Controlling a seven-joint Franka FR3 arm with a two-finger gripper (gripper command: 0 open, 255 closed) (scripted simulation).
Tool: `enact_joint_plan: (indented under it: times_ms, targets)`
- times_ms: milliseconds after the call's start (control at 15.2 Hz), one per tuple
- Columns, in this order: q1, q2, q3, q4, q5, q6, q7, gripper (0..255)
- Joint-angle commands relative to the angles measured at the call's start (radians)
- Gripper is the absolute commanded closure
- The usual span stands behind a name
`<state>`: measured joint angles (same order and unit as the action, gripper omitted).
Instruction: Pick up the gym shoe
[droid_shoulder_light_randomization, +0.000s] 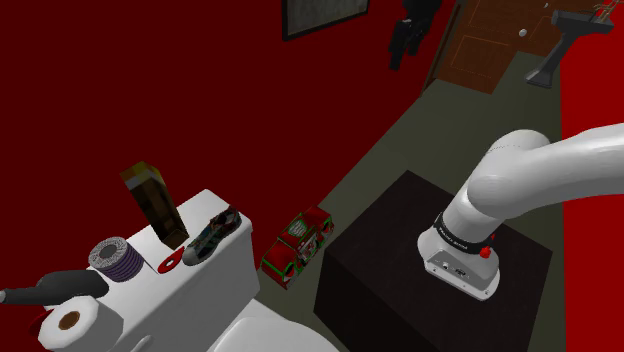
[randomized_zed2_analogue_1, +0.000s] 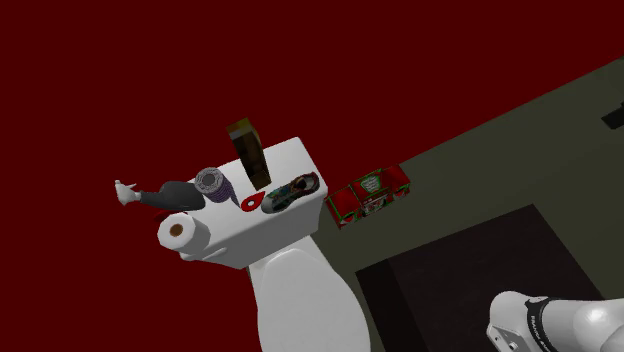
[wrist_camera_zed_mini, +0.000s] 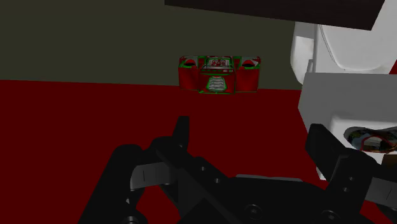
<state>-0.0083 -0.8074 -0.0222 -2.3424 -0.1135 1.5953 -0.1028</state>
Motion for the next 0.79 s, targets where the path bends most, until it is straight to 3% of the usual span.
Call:
enact_joint_plan:
  times_ms: [0, 726]
  targets:
    - [0.000, 0.000, 0.000, 0.000, 0.000, 0.000, 0.000, 0]
    - [0.115, 0.284, 0.024, -0.028, 0.021, 0.326, -0.129, 0]
